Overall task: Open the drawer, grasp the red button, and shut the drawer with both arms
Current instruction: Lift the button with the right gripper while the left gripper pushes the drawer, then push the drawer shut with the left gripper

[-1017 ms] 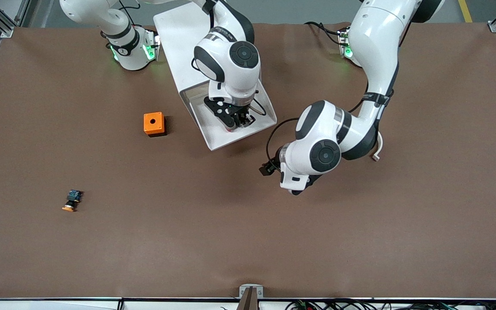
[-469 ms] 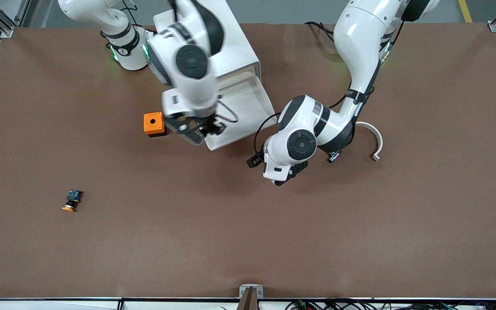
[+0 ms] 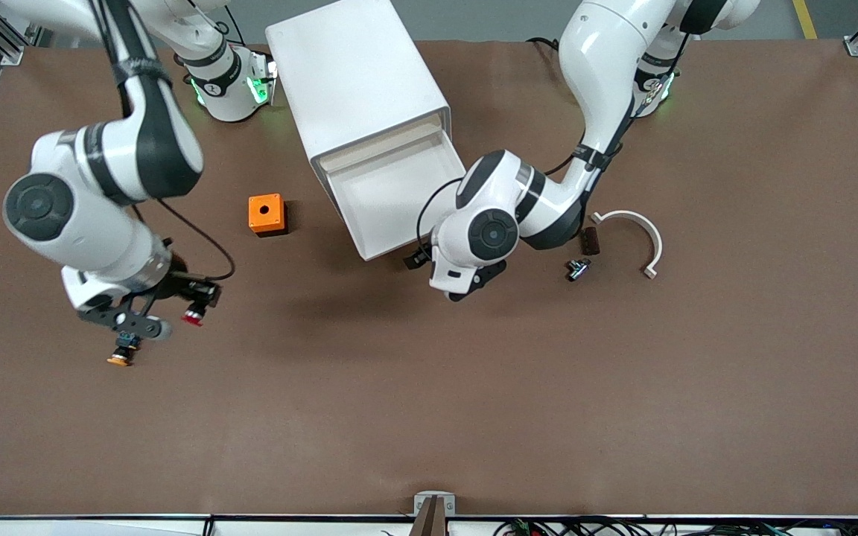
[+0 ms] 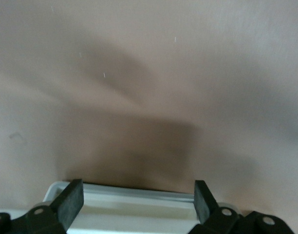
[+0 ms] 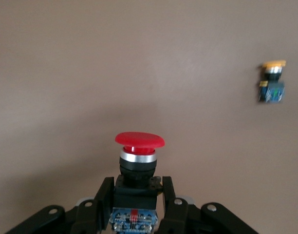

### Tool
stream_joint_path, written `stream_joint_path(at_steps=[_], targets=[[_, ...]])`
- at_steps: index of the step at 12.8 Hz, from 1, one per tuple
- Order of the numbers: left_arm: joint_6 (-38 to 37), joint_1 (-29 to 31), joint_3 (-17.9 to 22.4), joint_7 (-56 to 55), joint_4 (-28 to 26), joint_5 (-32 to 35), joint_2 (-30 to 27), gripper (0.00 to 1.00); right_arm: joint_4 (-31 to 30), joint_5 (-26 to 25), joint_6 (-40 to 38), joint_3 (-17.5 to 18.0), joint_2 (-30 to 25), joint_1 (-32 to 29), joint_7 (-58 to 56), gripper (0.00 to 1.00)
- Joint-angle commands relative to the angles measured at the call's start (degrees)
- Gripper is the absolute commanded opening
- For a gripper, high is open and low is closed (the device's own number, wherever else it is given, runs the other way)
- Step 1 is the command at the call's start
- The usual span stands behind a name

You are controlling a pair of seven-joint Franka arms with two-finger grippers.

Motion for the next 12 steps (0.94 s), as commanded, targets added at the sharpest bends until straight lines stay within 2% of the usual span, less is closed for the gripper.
stream_joint_path(at_steps=[1,5,8,11,12], targets=[[0.8,-3.6,0.3,-3.6,-1.7,-1.1,-0.4,1.0,-4.1,0.4,9.3,1.3,3.3,-5.5,-10.1,0.0],[0.8,-8.4,-1.1,-9.4,-2.7,-1.2,-0.5,1.0,-5.7,0.5,20.0,1.4,11.4,-11.6,-19.4,0.0],[0.9,-10.5,-3.0,-12.8,-2.7,-1.6,-0.4,1.0,-5.6,0.5,23.6,1.4,15.3,-12.3,-20.2,0.0],[1.9,-12.7,-3.0,-15.3,-2.9,-1.6,-0.1,1.0,-5.4,0.6,25.8,1.4,17.4,-13.0,-20.2,0.0],[2.2,-12.8,-3.0,-15.4,-3.1,-1.6,-0.1,1.0,-5.3,0.6,25.9,1.4,17.4,-13.0,-20.2,0.15]])
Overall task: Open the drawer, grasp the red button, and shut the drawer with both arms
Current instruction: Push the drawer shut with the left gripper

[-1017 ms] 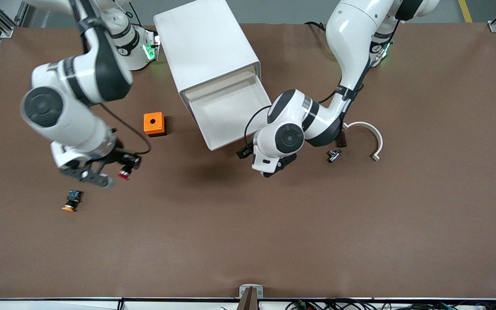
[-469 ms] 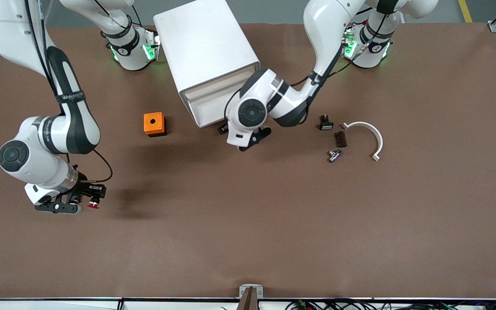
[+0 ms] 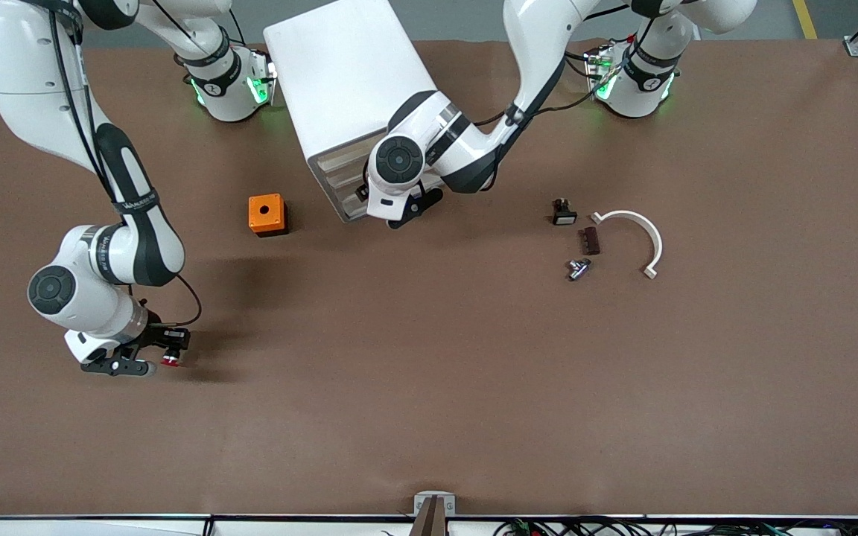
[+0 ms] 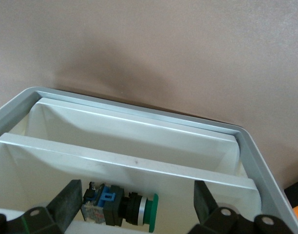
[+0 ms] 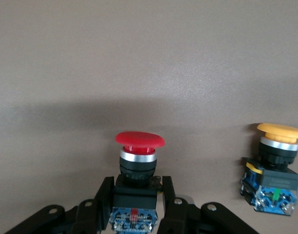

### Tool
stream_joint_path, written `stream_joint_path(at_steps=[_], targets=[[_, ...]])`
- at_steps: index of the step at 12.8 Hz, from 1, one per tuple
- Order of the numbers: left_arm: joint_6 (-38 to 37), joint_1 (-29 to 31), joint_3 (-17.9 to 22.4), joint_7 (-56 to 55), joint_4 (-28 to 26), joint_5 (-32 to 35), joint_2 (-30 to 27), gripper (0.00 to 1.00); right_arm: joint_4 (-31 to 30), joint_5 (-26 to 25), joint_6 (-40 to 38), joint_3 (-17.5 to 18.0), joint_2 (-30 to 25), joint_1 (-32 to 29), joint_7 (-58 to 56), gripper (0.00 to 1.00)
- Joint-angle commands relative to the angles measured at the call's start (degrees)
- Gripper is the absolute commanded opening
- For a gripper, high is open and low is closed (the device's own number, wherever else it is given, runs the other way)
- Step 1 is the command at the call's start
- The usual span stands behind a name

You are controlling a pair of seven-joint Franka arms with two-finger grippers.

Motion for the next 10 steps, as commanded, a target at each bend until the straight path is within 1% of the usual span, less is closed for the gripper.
stream_joint_path(at_steps=[1,3,4,6,8,10], targets=[[1.2,-1.1,-0.2,-2.3,-1.0,-1.3,-0.1,1.0,1.0,0.5,0.2,1.2,0.4,-1.4,-0.8,0.99],[1.0,0.3,0.4,-3.0,-0.9,-0.5,-0.4,1.0,1.3,0.5,-0.6,1.2,-0.4,-1.2,-0.9,1.0],[0.7,2.4,1.0,-3.0,-0.8,-0.1,-0.8,1.0,1.3,0.5,-2.4,1.2,-1.3,-1.1,-1.0,1.0],[0.5,8.2,1.4,-2.3,-0.4,2.9,-2.6,1.0,1.3,0.5,-8.7,1.2,-5.8,-1.0,-1.7,1.0],[0.5,13.4,1.4,-1.4,0.0,9.3,-5.1,1.0,1.6,0.4,-16.5,1.2,-11.2,-1.0,-1.8,1.0],[0.2,18.3,1.4,0.8,0.0,14.2,-7.9,1.0,1.6,0.4,-22.4,1.2,-16.4,-0.9,-1.6,1.0]])
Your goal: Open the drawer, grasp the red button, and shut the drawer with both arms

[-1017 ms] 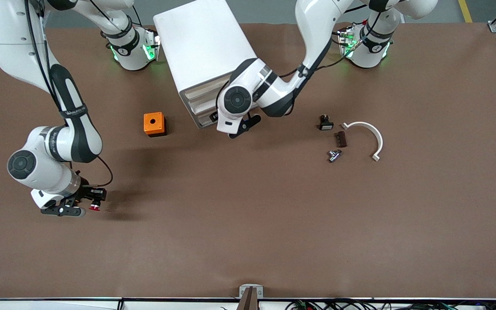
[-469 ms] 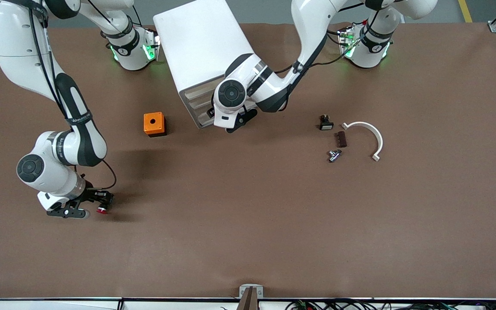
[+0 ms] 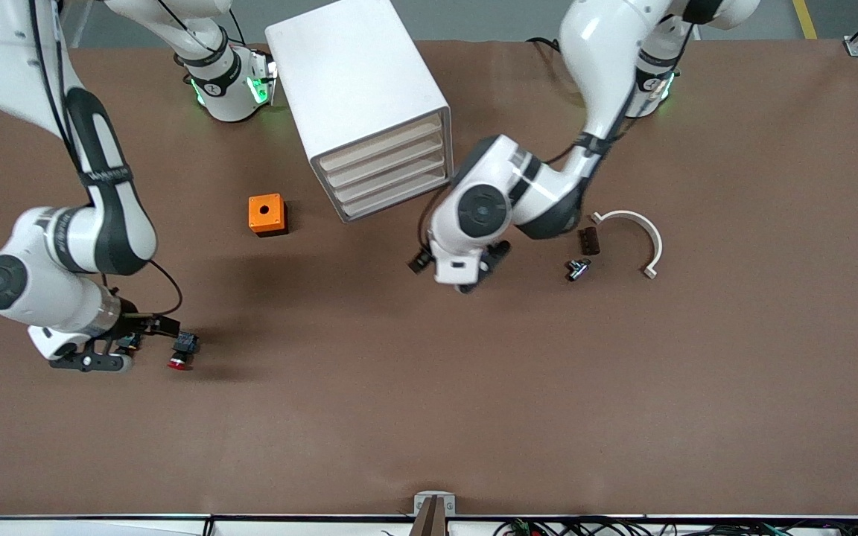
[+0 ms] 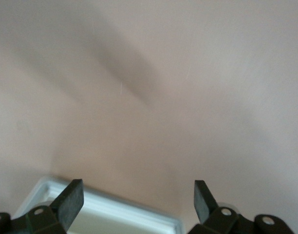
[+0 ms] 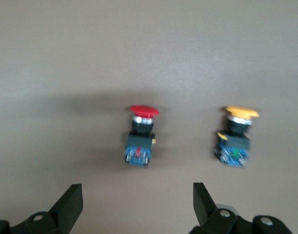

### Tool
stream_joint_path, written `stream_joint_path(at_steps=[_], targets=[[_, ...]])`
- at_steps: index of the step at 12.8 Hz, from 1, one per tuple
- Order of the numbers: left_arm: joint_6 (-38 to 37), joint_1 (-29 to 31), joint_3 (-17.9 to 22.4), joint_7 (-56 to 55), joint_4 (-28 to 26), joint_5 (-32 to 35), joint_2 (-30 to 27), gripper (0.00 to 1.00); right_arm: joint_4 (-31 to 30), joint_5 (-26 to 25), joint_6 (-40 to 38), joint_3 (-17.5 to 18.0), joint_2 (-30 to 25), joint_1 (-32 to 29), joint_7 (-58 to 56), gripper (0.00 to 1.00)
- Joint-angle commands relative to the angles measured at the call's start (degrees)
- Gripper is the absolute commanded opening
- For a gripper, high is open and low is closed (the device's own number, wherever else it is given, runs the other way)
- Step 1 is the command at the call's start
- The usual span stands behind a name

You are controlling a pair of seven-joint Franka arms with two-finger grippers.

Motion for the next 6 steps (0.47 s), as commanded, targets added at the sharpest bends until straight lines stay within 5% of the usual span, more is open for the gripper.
stream_joint_path(at_steps=[1,6], targets=[[-1.2,5.6,-0.5,3.3,-1.2,6.1,-5.3,1.0,-1.9,0.4,-7.4,0.9,-8.8,-0.8,-0.8,1.0],[-6.7,15.9,-0.4,13.0,-1.3,14.7,-13.6,1.0,3.2,-1.2,-25.8,0.9,-18.9,-1.0,-1.1,1.0]])
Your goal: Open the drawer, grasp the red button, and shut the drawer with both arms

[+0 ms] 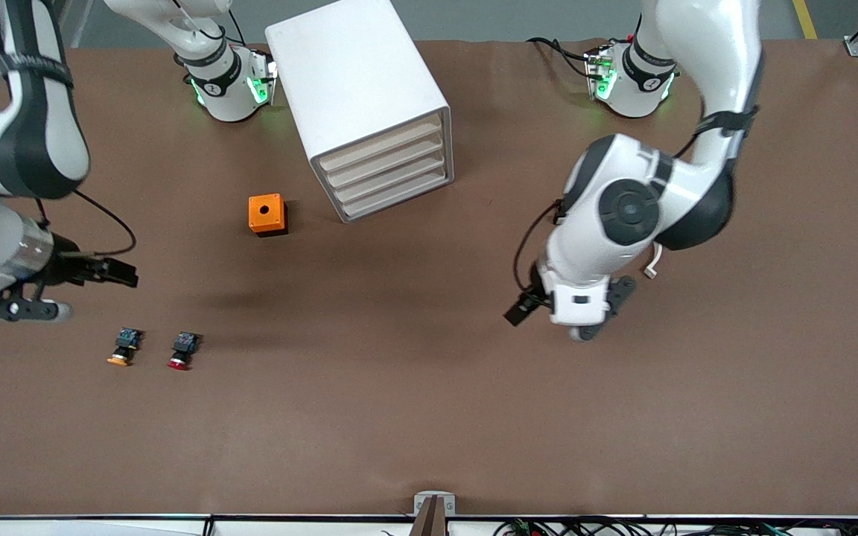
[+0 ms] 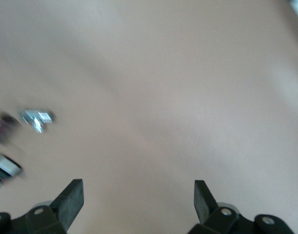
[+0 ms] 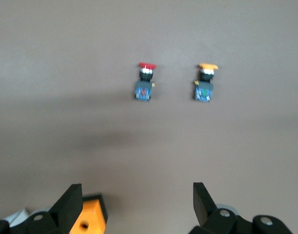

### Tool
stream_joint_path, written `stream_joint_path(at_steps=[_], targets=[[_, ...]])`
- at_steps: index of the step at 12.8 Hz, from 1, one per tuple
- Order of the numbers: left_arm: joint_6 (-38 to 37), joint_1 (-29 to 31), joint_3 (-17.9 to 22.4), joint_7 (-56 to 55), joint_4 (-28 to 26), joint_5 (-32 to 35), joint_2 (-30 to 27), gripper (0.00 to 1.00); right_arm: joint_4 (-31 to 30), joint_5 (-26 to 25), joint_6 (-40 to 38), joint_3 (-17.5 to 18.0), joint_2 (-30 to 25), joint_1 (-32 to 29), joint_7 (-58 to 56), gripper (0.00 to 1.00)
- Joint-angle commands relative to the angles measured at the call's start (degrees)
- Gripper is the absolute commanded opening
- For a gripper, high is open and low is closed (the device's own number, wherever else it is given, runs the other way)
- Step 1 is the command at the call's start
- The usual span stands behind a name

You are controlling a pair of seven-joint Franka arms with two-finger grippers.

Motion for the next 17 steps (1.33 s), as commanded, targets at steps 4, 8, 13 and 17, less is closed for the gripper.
stream_joint_path(at_steps=[4,8,13,17], targets=[[-12.2,9.5,-0.6,19.1,-1.6,5.8,-11.2,1.0,9.6,-3.1,-12.6,0.8,-2.5,-1.0,-0.9,1.0],[-18.1,16.4,-0.9,34.6,-2.3,5.8,-18.3,1.0,11.1,-2.9,-13.8,0.7,-2.5,-3.0,-5.2,1.0],[-23.3,22.7,-1.3,52.1,-5.9,5.8,-25.8,1.0,14.5,-2.2,-13.8,1.0,-1.5,-3.2,-4.0,1.0],[-23.2,27.4,-6.2,53.0,-12.0,5.8,-32.2,1.0,15.4,-2.1,-16.3,1.1,-1.7,-2.7,-4.0,1.0]])
